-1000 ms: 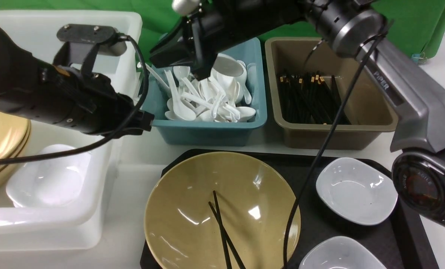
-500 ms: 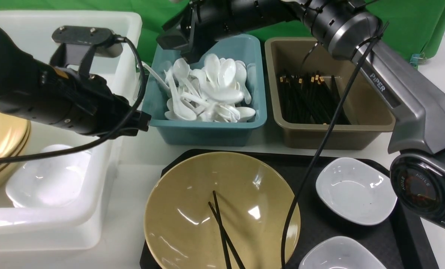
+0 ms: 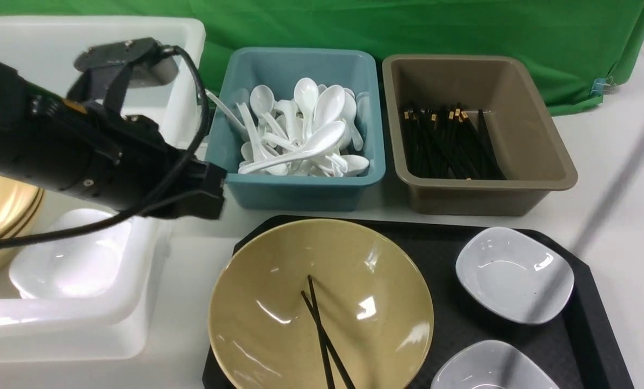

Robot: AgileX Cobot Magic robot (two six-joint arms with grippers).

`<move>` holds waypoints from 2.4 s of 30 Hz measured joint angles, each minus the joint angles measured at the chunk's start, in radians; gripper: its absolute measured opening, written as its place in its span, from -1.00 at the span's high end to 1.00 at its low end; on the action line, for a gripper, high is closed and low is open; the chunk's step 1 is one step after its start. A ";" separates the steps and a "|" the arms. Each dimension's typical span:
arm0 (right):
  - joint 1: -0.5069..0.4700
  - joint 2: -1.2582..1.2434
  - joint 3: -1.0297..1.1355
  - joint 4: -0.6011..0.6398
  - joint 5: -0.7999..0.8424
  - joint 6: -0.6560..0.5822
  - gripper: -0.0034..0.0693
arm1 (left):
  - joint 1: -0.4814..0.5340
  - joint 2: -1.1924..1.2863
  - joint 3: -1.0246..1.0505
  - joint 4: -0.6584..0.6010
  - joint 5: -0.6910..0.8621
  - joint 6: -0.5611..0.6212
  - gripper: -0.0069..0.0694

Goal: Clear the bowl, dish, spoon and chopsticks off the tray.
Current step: Use the left arm to grab the chopsticks

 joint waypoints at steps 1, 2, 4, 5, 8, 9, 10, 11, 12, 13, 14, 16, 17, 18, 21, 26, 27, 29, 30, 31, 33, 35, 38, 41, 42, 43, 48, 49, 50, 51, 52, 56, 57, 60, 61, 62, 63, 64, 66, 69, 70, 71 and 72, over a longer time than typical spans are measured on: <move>0.000 -0.012 0.011 -0.011 0.000 0.009 0.88 | -0.006 0.000 0.000 0.000 0.000 -0.006 0.87; -0.001 -0.129 0.131 -0.066 0.001 0.027 0.88 | -0.077 0.000 0.000 0.013 0.010 -0.092 0.87; -0.001 -0.249 0.280 -0.086 0.003 0.029 0.88 | -0.166 0.004 -0.003 0.082 0.008 -0.255 0.87; -0.001 -0.302 0.333 -0.093 0.004 0.029 0.88 | -0.205 0.009 -0.006 0.116 0.007 -0.315 0.87; -0.001 -0.449 0.558 -0.111 0.012 0.030 0.88 | -0.295 0.043 -0.027 0.251 0.008 -0.581 0.86; 0.000 -0.524 0.670 -0.117 0.012 0.030 0.88 | -0.325 0.078 -0.050 0.295 0.013 -0.674 0.82; 0.000 -0.582 0.745 -0.119 0.008 0.032 0.88 | -0.335 0.099 -0.062 0.306 0.016 -0.711 0.80; 0.000 -0.633 0.828 -0.121 0.000 0.034 0.88 | -0.346 0.138 -0.080 0.309 0.021 -0.737 0.74; 0.000 -0.663 0.879 -0.121 -0.010 0.035 0.88 | -0.353 0.162 -0.093 0.304 0.025 -0.744 0.67; 0.000 -0.691 0.937 -0.122 -0.025 0.036 0.88 | -0.357 0.185 -0.102 0.297 0.028 -0.755 0.61; 0.000 -0.715 0.968 -0.122 -0.034 0.036 0.88 | -0.361 0.208 -0.109 0.290 0.028 -0.758 0.54; 0.000 -0.761 1.048 -0.122 -0.056 0.036 0.89 | -0.364 0.260 -0.111 0.269 0.031 -0.765 0.32; 0.000 -0.786 1.078 -0.125 -0.064 0.037 0.89 | -0.364 0.284 -0.111 0.262 0.033 -0.772 0.19; 0.000 -0.800 1.091 -0.125 -0.066 0.037 0.89 | -0.364 0.303 -0.111 0.261 0.033 -0.781 0.09; 0.000 -0.838 1.106 -0.125 -0.077 0.037 0.89 | -0.364 0.357 -0.111 0.242 0.024 -0.799 -0.23; 0.000 -0.879 1.107 -0.126 -0.083 0.037 0.89 | -0.364 0.458 -0.116 0.162 -0.005 -0.807 -0.50; 0.000 -0.882 1.107 -0.126 -0.082 0.037 0.89 | -0.364 0.475 -0.117 0.155 -0.001 -0.805 -0.50; 0.000 -0.887 1.107 -0.125 -0.079 0.036 0.89 | -0.364 0.503 -0.117 0.141 0.021 -0.803 -0.43; 0.000 -0.889 1.107 -0.125 -0.079 0.036 0.89 | -0.364 0.510 -0.117 0.140 0.027 -0.802 -0.36; 0.000 -0.890 1.107 -0.125 -0.078 0.036 0.89 | -0.364 0.518 -0.117 0.140 0.030 -0.802 -0.22; 0.000 -0.893 1.107 -0.125 -0.078 0.036 0.89 | -0.364 0.519 -0.117 0.140 0.030 -0.802 -0.06; 0.000 -0.894 1.107 -0.125 -0.078 0.036 0.89 | -0.364 0.516 -0.119 0.140 0.035 -0.788 0.41; 0.000 -0.896 1.107 -0.125 -0.077 0.036 0.89 | -0.364 0.507 -0.143 0.141 0.062 -0.752 0.79; 0.000 -0.896 1.107 -0.125 -0.077 0.036 0.88 | -0.364 0.500 -0.171 0.141 0.075 -0.744 0.82; 0.000 -0.896 1.107 -0.125 -0.076 0.036 0.88 | -0.364 0.497 -0.194 0.144 0.080 -0.741 0.82; 0.000 -0.896 1.107 -0.125 -0.076 0.036 0.88 | -0.364 0.494 -0.214 0.145 0.086 -0.736 0.83; 0.000 -0.896 1.107 -0.125 -0.076 0.036 0.88 | -0.364 0.493 -0.317 0.160 0.125 -0.719 0.83; 0.000 -0.896 1.107 -0.125 -0.076 0.036 0.88 | -0.364 0.493 -0.333 0.166 0.130 -0.716 0.83; 0.000 -0.896 1.107 -0.125 -0.076 0.036 0.87 | -0.364 0.493 -0.337 0.167 0.130 -0.714 0.83; 0.000 -0.896 1.107 -0.125 -0.076 0.036 0.88 | -0.364 0.493 -0.361 0.179 0.134 -0.711 0.83; 0.000 -0.896 1.107 -0.125 -0.076 0.036 0.88 | -0.364 0.493 -0.366 0.184 0.134 -0.711 0.83; 0.000 -0.896 1.107 -0.125 -0.076 0.036 0.88 | -0.364 0.493 -0.390 0.228 0.135 -0.710 0.83; 0.000 -0.896 1.107 -0.125 -0.076 0.036 0.88 | -0.364 0.493 -0.390 0.238 0.137 -0.709 0.83; 0.000 -0.896 1.107 -0.125 -0.080 0.036 0.88 | -0.364 0.493 -0.390 0.279 0.137 -0.708 0.83; 0.000 -0.896 1.107 -0.125 -0.080 0.036 0.88 | -0.364 0.493 -0.390 0.281 0.137 -0.708 0.83; 0.000 -0.896 1.107 -0.125 -0.080 0.036 0.88 | -0.364 0.493 -0.390 0.291 0.137 -0.708 0.83; 0.000 -0.896 1.107 -0.125 -0.080 0.036 0.88 | -0.364 0.493 -0.390 0.295 0.137 -0.708 0.83; 0.000 -0.896 1.107 -0.125 -0.080 0.036 0.88 | -0.364 0.493 -0.390 0.305 0.137 -0.705 0.83; 0.000 -0.896 1.107 -0.123 -0.080 0.036 0.88 | -0.364 0.495 -0.390 0.332 0.137 -0.701 0.83; 0.000 -0.896 1.107 -0.122 -0.080 0.036 0.88 | -0.364 0.511 -0.390 0.358 0.145 -0.699 0.83; 0.000 -0.896 1.107 -0.122 -0.080 0.036 0.88 | -0.364 0.519 -0.390 0.360 0.148 -0.696 0.83; 0.000 -0.896 1.107 -0.121 -0.080 0.036 0.88 | -0.364 0.538 -0.390 0.363 0.153 -0.688 0.83; 0.000 -0.896 1.107 -0.121 -0.080 0.034 0.88 | -0.364 0.552 -0.390 0.363 0.154 -0.684 0.83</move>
